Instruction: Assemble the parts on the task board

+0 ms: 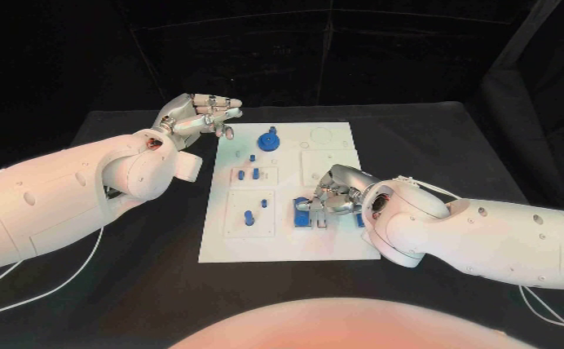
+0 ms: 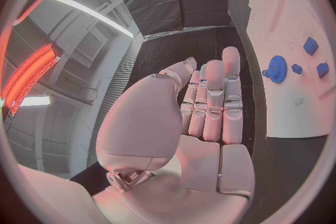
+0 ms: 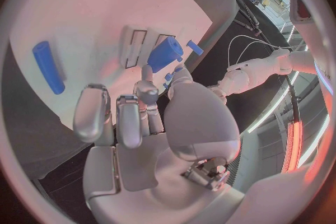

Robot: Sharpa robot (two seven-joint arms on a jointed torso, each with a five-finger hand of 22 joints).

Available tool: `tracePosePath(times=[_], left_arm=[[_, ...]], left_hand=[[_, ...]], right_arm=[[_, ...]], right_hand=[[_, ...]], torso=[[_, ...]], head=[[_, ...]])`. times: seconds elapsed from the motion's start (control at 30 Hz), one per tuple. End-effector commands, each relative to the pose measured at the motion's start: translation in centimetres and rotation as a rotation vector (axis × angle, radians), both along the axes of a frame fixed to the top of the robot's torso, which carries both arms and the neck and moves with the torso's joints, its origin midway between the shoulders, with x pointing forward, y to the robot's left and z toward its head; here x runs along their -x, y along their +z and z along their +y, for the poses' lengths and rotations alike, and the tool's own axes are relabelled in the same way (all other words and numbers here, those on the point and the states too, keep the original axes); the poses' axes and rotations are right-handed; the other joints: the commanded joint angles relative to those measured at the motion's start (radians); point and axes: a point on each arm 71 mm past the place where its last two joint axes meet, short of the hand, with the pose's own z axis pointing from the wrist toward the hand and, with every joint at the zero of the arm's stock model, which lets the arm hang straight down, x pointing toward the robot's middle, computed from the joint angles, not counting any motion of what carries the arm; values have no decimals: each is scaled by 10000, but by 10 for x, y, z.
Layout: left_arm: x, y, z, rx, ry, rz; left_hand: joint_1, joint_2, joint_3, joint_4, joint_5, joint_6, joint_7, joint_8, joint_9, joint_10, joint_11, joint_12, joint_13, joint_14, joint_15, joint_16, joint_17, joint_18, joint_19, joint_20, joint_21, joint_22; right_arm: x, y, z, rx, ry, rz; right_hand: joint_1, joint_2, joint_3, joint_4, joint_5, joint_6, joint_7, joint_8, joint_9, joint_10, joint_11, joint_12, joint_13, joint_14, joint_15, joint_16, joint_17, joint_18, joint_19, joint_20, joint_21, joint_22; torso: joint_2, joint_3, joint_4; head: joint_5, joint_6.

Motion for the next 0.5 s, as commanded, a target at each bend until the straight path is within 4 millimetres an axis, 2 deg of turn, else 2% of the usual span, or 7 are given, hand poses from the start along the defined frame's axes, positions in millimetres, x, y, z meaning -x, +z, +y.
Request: tracePosePath(times=[0.03, 0.2, 0.5], left_arm=[[0, 1, -1, 91, -113, -8], [0, 1, -1, 81, -112, 9], [0, 0, 0, 64, -95, 24]], left_hand=[[-104, 32, -38, 8, 27, -85, 11, 61, -13, -67, -20, 43, 14, -63, 27, -23, -10, 128, -35, 6, -51, -10], [-114, 37, -42, 15, 28, -97, 16, 62, -15, -81, -15, 48, 13, -70, 30, -25, -15, 128, -36, 9, -58, -18], [-115, 37, -42, 16, 28, -98, 17, 62, -15, -82, -14, 49, 13, -70, 31, -25, -16, 127, -36, 9, -58, -18]], right_arm=[[3, 5, 6, -257, 967, -329], [7, 6, 9, -282, 1411, -246], [6, 6, 8, -285, 1476, -293]], right_hand=[[433, -16, -1, -203, 21, -24, -22, 8, 39, 155, -18, 114, 137, 638, -1, 58, 475, -143, 27, -22, 61, 71], [731, 8, -15, -342, -62, 8, -31, 24, 75, 222, -28, 215, 268, 650, -8, 94, 542, -148, 33, -27, 75, 100], [829, 191, -37, -347, 85, 97, -63, 72, 123, 352, -55, 402, 474, 680, -28, 179, 691, -156, 52, -41, 104, 150]], torso=[[6, -1, 15], [5, 7, 7], [10, -5, 32]], head=[[-27, -28], [-13, -42], [-12, -65]])
